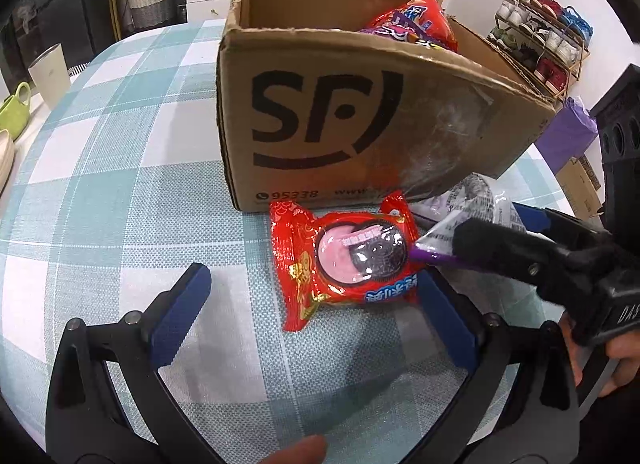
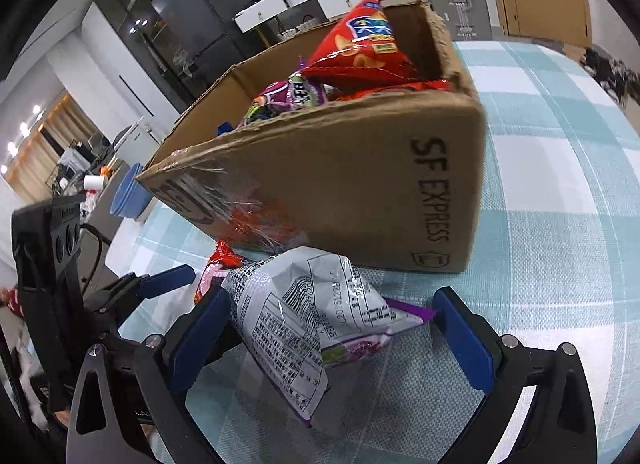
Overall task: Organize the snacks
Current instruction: 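Grasp the red Oreo pack with left gripper while right gripper grasps white-purple bag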
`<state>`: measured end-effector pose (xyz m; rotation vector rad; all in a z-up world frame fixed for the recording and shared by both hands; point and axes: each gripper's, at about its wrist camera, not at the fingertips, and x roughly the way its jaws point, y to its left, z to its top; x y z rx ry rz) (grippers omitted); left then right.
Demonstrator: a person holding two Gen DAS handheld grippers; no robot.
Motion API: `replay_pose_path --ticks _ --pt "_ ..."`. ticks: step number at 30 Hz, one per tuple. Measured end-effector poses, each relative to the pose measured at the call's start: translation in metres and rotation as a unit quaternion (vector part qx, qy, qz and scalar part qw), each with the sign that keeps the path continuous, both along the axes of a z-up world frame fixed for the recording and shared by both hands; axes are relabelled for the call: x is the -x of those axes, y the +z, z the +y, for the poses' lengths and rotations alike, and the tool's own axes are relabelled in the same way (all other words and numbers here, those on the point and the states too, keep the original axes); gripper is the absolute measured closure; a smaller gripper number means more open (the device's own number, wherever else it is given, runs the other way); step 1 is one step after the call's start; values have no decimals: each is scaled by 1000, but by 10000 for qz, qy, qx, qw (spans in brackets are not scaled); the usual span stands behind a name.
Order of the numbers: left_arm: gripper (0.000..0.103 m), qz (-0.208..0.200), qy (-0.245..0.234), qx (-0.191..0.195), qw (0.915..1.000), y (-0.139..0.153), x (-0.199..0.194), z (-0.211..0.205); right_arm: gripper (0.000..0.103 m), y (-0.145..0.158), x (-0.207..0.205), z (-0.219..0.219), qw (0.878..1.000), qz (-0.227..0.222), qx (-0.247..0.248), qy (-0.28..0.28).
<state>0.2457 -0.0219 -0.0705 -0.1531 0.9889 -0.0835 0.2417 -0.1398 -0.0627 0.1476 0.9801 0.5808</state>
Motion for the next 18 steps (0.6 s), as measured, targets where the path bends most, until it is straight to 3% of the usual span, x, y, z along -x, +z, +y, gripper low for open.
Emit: replay_pose_path --ticks 3,13,18 --pt "1 10 -9 -22 10000 -2 1 2 1 1 3 -1 9999 -152 63 44" --pt "1 7 -47 -100 9999 -2 0 -5 25 1 11 -12 9994 -226 -215 136" --pt "6 -10 -76 -115 9999 -2 5 -8 29 0 13 -17 9991 -230 -340 140"
